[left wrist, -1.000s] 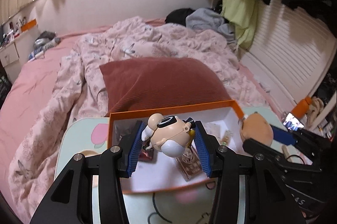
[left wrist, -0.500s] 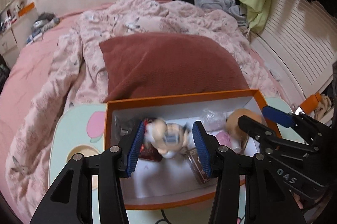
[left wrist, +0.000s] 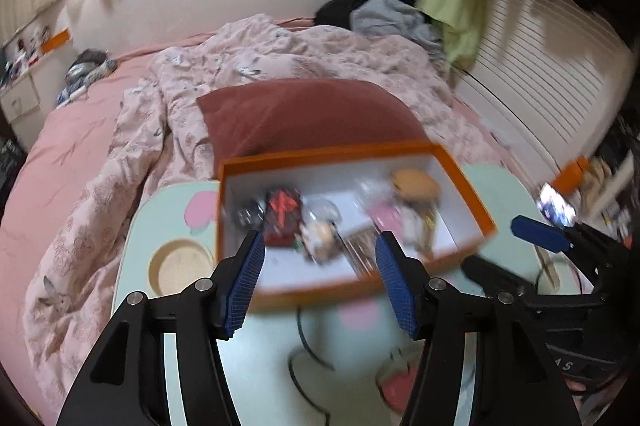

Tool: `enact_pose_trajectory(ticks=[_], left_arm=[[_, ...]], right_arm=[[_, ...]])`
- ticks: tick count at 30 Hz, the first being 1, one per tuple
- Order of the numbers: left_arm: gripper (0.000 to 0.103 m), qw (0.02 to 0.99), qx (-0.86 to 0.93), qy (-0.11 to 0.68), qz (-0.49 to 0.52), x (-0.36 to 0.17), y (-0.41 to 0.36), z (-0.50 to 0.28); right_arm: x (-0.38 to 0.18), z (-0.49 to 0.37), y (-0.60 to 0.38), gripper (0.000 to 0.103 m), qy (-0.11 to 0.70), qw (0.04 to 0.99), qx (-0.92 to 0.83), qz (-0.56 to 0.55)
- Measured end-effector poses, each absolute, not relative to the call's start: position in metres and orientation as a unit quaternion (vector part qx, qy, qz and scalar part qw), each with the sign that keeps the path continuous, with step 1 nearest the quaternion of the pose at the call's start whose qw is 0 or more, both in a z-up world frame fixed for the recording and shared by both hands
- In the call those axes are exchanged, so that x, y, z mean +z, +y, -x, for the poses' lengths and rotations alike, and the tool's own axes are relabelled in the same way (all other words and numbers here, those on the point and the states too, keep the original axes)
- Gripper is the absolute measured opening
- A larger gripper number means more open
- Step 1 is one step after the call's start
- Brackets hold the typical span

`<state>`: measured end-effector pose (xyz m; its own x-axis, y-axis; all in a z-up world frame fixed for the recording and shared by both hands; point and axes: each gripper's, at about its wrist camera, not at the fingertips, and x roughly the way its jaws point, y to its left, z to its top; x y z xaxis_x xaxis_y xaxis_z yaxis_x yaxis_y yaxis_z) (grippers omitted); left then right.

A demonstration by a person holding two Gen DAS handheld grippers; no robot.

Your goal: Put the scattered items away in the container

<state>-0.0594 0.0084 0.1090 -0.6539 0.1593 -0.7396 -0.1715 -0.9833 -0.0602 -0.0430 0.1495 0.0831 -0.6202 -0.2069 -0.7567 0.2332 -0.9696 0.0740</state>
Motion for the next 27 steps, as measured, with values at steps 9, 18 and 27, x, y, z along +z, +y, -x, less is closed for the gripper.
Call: enact_pose_trajectory(ticks=[9,18,27], left_arm=[[0.059,0.074,0.895,0.001,0.440,0.045,0.021,-0.004],[0.077,0.036,0.888,-0.003,0.458,0.012,0.018,-0.013],[0.103,0.016,0.895,-0.007,0.445,0.000,0.004,-0.012]], right_arm=[[0.029,-0.011,0.152,0.072,0.027,0.108,-0.879,-0.464],[0.009,-0.020,0.148,0.090,0.042,0.067,-0.878,-0.473],[0.003,-0.016,0.154,0.103,0.034,0.053,-0.877,-0.476]])
